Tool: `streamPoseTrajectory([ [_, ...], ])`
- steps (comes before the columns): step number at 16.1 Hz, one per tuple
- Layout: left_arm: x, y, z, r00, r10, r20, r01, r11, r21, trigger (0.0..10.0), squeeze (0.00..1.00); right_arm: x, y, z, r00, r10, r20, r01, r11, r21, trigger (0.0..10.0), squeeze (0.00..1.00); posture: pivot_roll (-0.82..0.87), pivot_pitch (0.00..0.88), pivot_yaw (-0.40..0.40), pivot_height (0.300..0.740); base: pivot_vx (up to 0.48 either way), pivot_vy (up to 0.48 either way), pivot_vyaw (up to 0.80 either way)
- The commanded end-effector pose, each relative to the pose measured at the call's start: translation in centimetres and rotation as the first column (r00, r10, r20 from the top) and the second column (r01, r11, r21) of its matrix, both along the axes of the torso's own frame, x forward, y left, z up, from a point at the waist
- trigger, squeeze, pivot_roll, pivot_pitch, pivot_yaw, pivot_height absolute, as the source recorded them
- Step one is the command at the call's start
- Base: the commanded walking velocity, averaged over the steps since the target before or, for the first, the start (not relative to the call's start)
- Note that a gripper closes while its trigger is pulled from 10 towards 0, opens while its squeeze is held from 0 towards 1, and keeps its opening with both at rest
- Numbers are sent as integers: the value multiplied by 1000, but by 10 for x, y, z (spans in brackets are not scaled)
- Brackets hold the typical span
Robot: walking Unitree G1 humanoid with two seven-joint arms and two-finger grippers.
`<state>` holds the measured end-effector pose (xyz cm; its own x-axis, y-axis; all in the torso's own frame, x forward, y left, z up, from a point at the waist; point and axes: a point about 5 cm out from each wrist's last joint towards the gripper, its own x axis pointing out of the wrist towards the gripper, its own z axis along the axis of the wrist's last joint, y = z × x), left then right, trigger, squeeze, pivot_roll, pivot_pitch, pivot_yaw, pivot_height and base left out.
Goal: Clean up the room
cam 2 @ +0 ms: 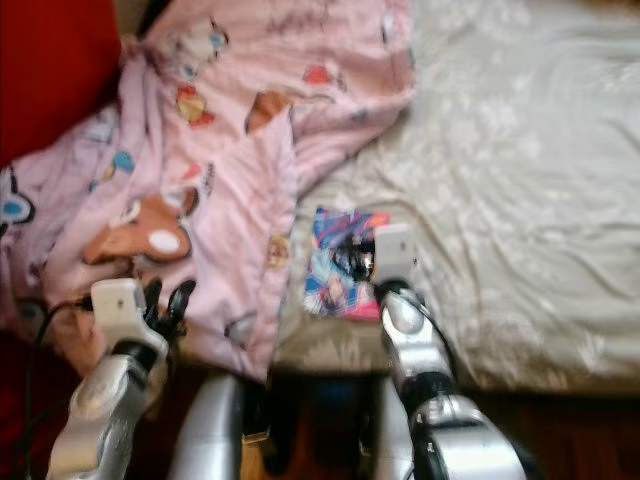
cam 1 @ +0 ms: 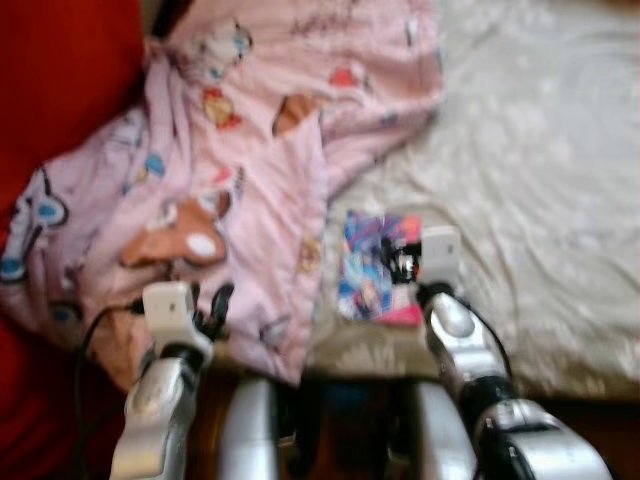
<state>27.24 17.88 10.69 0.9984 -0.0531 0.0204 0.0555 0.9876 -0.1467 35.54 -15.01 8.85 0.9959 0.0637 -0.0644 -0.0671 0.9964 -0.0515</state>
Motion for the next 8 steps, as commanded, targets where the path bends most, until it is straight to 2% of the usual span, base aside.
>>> streamPoseTrajectory([
  [1, -5, -2, -6, 1000, -15, -25, 15, 1000, -6, 10000, 0, -10, -10, -20, 995, -39, -91, 41, 999, 19, 10000, 0, 37, 377, 27, 630, 0, 0, 0],
  [4, -8, -2, -5, 999, -18, -27, 18, 1000, -7, 10000, 0, -6, -10, -17, 994, -37, -105, 39, 999, 20, 10000, 0, 43, 384, 29, 630, 0, 0, 0],
  [6, -16, -5, -3, 999, -37, -32, 36, 999, -11, 10000, 0, 7, -10, -5, 990, -48, -130, 49, 999, 4, 10000, 0, 59, 409, 38, 630, 0, 0, 0],
  [7, -17, -7, -2, 999, -42, -34, 42, 999, -11, 10000, 0, 12, -10, 1, 989, -40, -143, 44, 999, 19, 10000, 204, 66, 418, 40, 630, 0, 0, 0],
  [8, -17, -7, -1, 998, -43, -34, 43, 999, -11, 10000, 0, 13, -10, 1, 988, -38, -147, 42, 999, 24, 10000, 204, 66, 418, 40, 630, 0, 0, 0],
])
